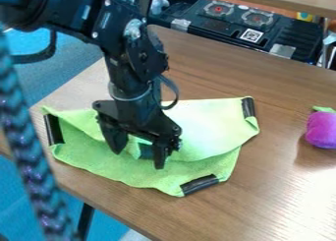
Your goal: Unfold the cloth from bottom right to top left
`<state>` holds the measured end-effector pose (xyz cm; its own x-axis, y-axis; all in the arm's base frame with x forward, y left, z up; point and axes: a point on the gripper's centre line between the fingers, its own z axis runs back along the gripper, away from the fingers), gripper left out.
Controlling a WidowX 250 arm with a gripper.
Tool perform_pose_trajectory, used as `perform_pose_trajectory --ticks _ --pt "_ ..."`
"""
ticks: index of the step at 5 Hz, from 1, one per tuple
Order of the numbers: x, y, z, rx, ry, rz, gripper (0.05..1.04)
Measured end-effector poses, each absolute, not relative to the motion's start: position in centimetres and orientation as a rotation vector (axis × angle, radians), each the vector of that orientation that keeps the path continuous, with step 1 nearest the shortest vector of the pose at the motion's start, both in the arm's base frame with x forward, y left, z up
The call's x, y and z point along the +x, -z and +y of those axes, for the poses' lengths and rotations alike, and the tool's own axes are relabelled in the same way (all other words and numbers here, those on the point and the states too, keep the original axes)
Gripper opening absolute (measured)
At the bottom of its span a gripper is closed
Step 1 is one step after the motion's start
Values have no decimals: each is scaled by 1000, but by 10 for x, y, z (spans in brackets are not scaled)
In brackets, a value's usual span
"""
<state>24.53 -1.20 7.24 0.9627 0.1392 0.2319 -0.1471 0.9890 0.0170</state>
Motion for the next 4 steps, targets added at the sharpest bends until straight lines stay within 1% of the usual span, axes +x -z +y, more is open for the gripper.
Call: perform_pose_trajectory --ticks 1,2,3,4 --pt "247 -68 -10 43 -165 -229 958" --pt "246 -66 -8 56 -179 -236 674" --pt "244 -65 -8 59 -169 -222 329" --pt "242 -73 -11 40 -166 -213 152"
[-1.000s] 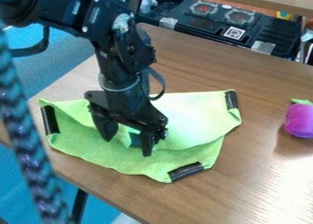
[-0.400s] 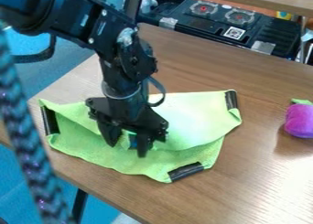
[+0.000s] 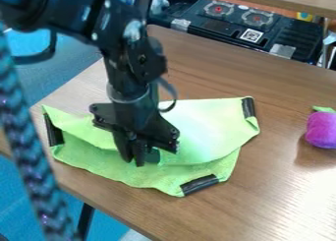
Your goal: Unfold the cloth from bottom right to top left
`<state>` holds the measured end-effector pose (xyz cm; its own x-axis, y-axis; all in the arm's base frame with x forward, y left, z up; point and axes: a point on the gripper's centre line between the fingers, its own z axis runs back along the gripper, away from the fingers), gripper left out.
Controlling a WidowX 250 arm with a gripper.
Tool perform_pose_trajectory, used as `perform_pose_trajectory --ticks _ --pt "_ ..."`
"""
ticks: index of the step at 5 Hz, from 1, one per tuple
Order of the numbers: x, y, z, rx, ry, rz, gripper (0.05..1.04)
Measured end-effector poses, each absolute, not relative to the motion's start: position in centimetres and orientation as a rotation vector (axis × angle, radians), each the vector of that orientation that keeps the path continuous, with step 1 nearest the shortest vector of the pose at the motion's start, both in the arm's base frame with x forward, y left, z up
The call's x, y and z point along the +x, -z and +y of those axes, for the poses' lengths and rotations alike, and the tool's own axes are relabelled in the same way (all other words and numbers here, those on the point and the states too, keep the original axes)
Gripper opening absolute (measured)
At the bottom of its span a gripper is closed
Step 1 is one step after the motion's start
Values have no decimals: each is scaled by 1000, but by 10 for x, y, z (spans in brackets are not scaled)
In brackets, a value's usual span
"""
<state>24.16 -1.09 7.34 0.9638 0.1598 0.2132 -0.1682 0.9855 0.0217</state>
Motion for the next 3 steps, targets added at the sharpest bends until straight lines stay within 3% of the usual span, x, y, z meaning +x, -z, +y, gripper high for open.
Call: perform_pose_trajectory --ticks 1,2,3 --pt "250 -93 -11 -3 -185 -221 58" --pt "267 -117 -4 -65 -231 -225 50" --pt "292 -126 15 -141 -332 -175 50"
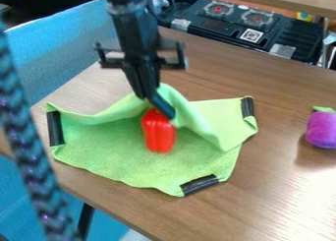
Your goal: Unfold the cloth from bottom right to top left
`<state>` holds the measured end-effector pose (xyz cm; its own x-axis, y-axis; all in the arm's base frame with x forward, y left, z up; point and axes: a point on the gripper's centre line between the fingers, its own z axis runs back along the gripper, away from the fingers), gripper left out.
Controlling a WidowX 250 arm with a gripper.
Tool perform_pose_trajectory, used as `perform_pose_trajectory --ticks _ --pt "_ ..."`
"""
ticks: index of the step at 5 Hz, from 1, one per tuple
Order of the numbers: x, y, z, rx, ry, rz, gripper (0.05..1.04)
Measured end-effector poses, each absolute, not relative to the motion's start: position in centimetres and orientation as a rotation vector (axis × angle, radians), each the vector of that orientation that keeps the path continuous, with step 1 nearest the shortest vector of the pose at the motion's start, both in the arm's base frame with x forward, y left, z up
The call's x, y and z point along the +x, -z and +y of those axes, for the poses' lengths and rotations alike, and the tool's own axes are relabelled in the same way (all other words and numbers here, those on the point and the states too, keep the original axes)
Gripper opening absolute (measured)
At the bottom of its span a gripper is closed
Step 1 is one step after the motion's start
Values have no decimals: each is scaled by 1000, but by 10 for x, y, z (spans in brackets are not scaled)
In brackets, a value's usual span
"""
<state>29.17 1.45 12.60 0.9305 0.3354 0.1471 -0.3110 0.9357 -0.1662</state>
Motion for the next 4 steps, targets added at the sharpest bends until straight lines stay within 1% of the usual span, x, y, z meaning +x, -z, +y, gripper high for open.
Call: perform_pose_trajectory --ticks 2,3,4 --pt "338 -138 51 -286 -512 -96 50" --pt "355 -141 74 -328 -592 -86 50" --pt "367 -136 96 -327 -652 -84 50"
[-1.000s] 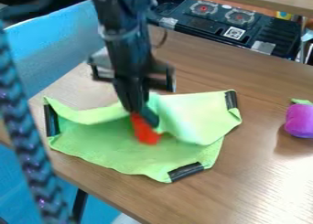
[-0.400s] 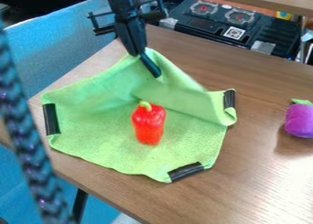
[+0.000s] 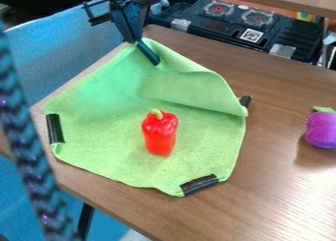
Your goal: Unfold the cloth from bottom right to top left
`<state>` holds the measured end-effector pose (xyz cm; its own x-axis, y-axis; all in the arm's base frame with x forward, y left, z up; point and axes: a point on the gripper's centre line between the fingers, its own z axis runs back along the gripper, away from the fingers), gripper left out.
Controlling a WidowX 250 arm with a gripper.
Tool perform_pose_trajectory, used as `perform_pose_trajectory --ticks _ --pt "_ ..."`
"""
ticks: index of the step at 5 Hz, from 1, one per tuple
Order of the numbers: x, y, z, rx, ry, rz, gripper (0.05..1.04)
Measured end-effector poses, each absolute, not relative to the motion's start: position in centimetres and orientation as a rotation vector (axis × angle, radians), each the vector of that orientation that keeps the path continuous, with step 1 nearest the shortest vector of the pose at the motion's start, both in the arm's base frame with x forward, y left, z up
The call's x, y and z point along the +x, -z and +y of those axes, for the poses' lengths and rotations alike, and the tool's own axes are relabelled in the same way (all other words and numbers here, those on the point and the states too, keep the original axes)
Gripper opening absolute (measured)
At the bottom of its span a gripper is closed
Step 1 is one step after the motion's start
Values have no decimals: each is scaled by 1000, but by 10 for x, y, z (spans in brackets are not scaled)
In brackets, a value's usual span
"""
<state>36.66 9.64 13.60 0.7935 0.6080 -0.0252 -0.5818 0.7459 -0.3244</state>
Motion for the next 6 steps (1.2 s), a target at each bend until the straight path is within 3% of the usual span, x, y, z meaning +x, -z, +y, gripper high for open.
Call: perform_pose_trajectory --ticks 3,6 --pt "391 -110 150 -390 -880 9 50" --pt "405 -91 182 -350 -905 9 79"
